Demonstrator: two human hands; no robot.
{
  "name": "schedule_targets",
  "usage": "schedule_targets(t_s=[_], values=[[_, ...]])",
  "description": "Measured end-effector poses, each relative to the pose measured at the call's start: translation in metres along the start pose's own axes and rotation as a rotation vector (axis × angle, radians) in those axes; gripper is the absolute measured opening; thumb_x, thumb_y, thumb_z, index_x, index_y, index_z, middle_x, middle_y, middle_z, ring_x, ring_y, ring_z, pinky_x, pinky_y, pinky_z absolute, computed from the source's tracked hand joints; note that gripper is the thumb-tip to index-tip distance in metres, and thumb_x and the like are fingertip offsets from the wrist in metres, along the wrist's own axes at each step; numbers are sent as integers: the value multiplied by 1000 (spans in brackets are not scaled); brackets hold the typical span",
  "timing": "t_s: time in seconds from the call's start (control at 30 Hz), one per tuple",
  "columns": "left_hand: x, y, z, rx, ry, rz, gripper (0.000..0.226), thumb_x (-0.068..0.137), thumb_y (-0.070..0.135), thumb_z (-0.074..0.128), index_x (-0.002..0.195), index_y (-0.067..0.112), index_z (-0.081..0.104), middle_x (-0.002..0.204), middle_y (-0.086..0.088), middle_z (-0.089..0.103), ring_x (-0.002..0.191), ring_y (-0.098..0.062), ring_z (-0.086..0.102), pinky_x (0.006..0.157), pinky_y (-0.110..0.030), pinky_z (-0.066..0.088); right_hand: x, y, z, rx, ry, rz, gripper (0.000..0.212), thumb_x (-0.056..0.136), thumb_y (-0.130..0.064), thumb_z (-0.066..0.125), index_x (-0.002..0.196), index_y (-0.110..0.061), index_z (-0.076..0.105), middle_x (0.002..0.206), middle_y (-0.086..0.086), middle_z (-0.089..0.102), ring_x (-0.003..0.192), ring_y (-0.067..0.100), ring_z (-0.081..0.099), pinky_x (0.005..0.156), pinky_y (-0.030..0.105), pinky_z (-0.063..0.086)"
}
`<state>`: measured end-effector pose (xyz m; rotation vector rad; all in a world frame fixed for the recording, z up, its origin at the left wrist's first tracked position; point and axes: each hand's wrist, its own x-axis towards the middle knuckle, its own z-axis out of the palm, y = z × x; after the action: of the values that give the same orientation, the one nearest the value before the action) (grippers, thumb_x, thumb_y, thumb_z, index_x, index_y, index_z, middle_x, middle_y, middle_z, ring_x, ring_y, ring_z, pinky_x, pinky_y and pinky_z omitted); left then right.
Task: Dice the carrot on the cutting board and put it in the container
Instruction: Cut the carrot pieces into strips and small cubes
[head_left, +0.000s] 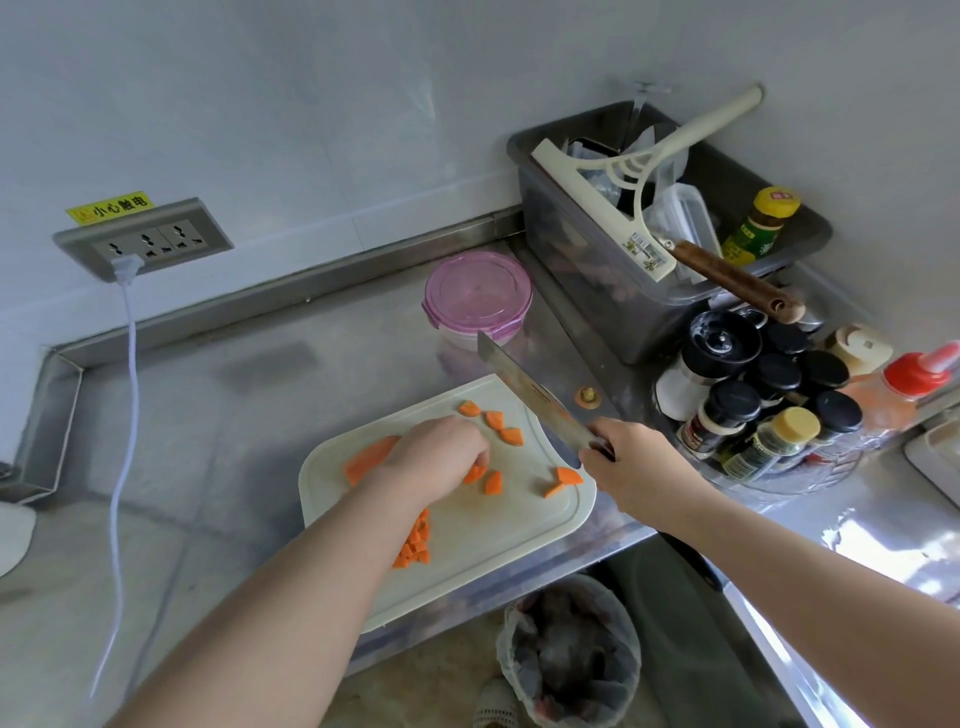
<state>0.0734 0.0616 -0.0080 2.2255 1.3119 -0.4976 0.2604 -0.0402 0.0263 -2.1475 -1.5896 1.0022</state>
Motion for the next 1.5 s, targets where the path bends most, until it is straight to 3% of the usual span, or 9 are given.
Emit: schedule_targets(t_s=[0.17,0.33,0.47,0.8,0.9,1.07,1.23,1.4,1.5], values=[[3,11,3,111,-25,78,4,76,27,51,77,25,55,115,-6,58,109,-29,55,94,-36,45,1,-3,1,-13,-1,-8,38,96,-13,45,66,-33,35,63,-3,50,51,12,46,48,21,39],[3,-9,22,35,190,156,33,93,14,48,124,25,57,140,7,43,117,-21,53,95,-35,45,3,-2,0,-18,1,-2,36,96,-14,45,65,-30,37,63,-3,50,53,13,46,50,23,39],[-1,-12,29,58,198,44,37,88,37,61,123,26,55,127,6,45,108,-18,57,86,-33,48,4,1,0,-4,1,23,32,95,-13,46,66,-27,41,63,-1,50,53,15,45,51,24,37],[1,-5,32,-21,248,-20,40,89,21,60,129,26,54,134,3,41,111,-20,56,92,-33,47,5,4,-5,0,5,16,31,96,-15,47,67,-26,42,66,0,53,54,14,47,49,20,38],[3,21,26,-81,366,85,34,90,19,56,123,26,58,133,5,47,121,-17,50,94,-31,42,4,7,-9,-1,23,25,23,96,-17,47,73,-21,49,67,1,55,59,19,53,54,29,45],[17,78,32,58,247,163,30,93,31,52,121,22,58,124,-2,54,112,-24,56,86,-34,44,2,14,-17,19,85,24,23,98,-22,47,84,-5,55,76,14,62,65,28,55,64,39,51],[25,96,43,236,234,135,30,91,5,51,119,11,57,121,-9,51,108,-28,59,82,-39,49,0,24,-21,-9,85,46,22,97,-19,45,80,-8,53,65,5,53,58,19,48,57,33,45],[28,94,38,76,288,147,26,93,15,51,118,11,55,122,-8,53,107,-28,59,83,-36,47,-1,26,-22,14,69,62,24,98,-21,45,76,-13,50,70,7,57,58,18,49,59,34,47],[25,79,31,-244,403,100,24,86,13,61,109,14,58,113,-5,59,99,-24,60,83,-33,49,0,23,-20,2,77,52,18,95,-16,46,86,-2,55,73,12,58,60,22,48,57,33,43]])
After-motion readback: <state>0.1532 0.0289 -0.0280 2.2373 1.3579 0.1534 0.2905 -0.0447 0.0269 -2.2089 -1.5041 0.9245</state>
